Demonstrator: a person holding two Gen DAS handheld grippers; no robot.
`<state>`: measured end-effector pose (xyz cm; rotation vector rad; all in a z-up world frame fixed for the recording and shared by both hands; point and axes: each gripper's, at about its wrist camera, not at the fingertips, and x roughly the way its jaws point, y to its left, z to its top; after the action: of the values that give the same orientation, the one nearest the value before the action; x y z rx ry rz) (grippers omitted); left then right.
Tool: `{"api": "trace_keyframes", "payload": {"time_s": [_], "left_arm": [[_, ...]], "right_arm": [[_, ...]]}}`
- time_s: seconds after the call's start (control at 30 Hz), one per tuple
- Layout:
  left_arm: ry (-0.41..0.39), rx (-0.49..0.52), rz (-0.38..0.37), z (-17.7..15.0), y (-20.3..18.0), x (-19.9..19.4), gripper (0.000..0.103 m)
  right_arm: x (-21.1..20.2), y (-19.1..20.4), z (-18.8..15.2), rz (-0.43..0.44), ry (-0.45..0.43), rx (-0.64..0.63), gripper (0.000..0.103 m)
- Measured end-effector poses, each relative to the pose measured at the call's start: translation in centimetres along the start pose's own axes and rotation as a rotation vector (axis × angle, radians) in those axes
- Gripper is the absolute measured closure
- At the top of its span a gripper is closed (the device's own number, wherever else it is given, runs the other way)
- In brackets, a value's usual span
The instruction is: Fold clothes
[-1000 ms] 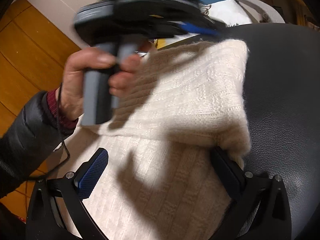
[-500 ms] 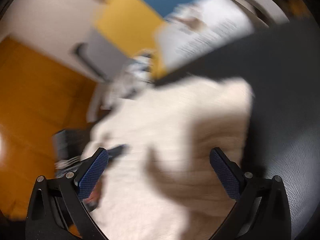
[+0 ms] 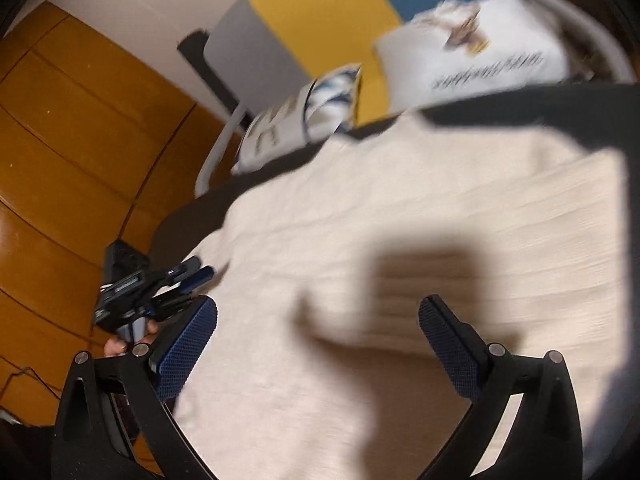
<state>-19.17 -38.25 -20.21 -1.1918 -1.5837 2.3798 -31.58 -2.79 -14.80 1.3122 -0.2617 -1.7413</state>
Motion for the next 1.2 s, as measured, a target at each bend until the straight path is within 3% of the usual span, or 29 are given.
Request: {"api": "trace_keyframes", "payload": {"time_s": [0.17,0.33,0.43,0.5,0.67,0.8,0.93,1.03,1.1,1.2], "left_arm": [[0.086,-0.062,-0.055,0.6,1.4,0.9,0.069],[0.125,-0.015,-0.020,1.4,-0.5,3.8,0.069],[0.111,0.064,-0.003,1.7,-2.3,4.8,0.076],[0.098,0.121,0.007,1.8,-3.5,5.3,0.098],[-0.028,0.224,-0.001,1.9,-6.5,4.2,0.099],[-0.105,0.312,0.117,1.3,-6.7,3.4,0.099],[-0.031,0.326,0.256,1.2,-5.2,5.9,0.095],[-0.005,0.215,0.166,1.5,-4.0,5.2,0.084],[0.021,0.101,0.073,1.6,-2.8,3.9,0.082],[-0.017,0.053,0.019,0.6,-1.3,0.3,0.082]], "right_arm": [[3.5,0.6,-1.0,-0.011,0.044,0.069,0.000],[3.6,0.6,-1.4,-0.015,0.023,0.101,0.000],[3.0,0.5,-1.4,-0.042,-0.002,0.099,0.000],[2.7,0.6,-1.2,-0.065,-0.019,0.094,0.000],[1.2,0.3,-0.6,-0.137,-0.083,0.073,0.000],[1.7,-0.8,-0.5,-0.217,-0.064,0.057,0.000],[2.8,-1.4,-1.1,-0.257,-0.038,0.032,0.000],[2.9,-1.2,-1.3,-0.279,-0.035,0.019,0.000],[2.7,-1.0,-1.3,-0.291,-0.030,0.021,0.000],[2.3,0.4,-1.3,-0.242,-0.051,-0.001,0.000]]}}
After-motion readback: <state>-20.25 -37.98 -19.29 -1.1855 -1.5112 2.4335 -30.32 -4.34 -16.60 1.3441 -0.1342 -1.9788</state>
